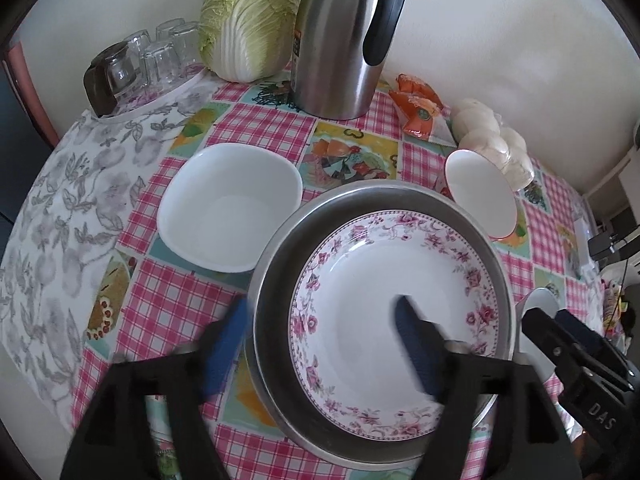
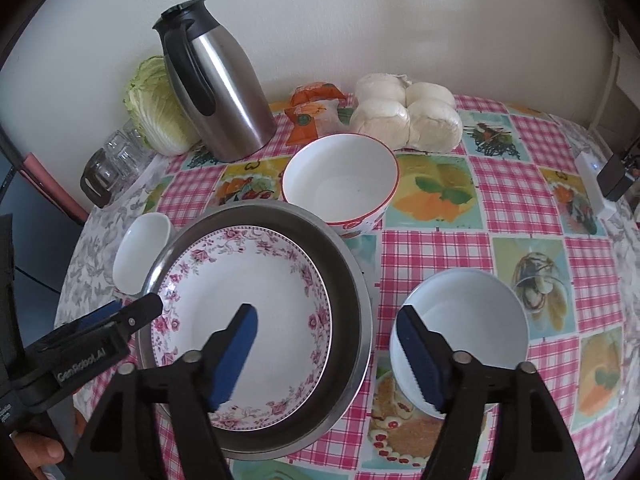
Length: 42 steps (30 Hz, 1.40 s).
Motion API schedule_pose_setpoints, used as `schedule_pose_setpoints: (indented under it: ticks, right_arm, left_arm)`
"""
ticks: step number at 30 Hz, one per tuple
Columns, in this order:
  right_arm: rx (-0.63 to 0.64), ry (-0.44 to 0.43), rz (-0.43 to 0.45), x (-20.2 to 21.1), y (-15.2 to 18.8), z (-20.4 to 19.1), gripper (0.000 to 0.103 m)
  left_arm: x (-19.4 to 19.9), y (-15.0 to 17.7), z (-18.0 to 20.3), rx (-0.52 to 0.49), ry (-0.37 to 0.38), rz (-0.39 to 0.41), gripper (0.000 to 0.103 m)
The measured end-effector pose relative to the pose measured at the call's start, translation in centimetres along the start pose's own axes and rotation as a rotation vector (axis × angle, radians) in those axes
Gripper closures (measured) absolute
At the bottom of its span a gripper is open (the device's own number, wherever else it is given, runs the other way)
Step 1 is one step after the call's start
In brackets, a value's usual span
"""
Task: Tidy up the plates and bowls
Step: 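Open both grippers to release the floral plate inside the basin, then move both grippers up and over to the red-rimmed white bowl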
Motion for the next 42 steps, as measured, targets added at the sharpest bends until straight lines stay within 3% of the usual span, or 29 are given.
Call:
schedule_pose_setpoints:
  ticks: [2,9,13,29,37,42]
  right_arm:
    - [0.002,0.014,0.0,-0.1,0.0,0.2,0.019]
    - [-0.024,0.046,-0.008,-0.3,0.0,1.2,0.012]
    - [-0.024,0.049,0.002,-0.1,-0.1,1.2,0.002]
    - [-0.004,0.005,0.069,0.8,-0.3,0.6,0.0]
    - [0.0,-0.017,0.113,1.2,-0.8,0.0,0.0]
    - [-0.013,-0.034,0.143,1.4,-1.6,0.0,0.0]
  left_arm:
    - [0.1,0.1,0.1,-0.003,0.003,0.002,0.018]
    - [0.3,0.1,0.3,-0.021,-0.034,0.014,0.018]
    - [0.3,0.2,0.2,-0.026,-0.063,0.012,0.017]
    - [0.8,0.0,-0.7,0.006,-0.107,0.062,0.017]
    - [2.0,-0.6,-0.5,-0.02,-0.168,0.171,0.017]
    - [2.3,-1.4,-0.5,0.002,-0.144,0.225,0.016]
Point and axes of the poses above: each gripper's, at about its wrist camera, not at the fingertips, and x roughly against the way its jaws point, z to its right, y to its underside, the point moved 2 cm from there along -x, roughly the way its jaws point, and after that the axes turned 13 degrees about -x, right-handed, at the moved point
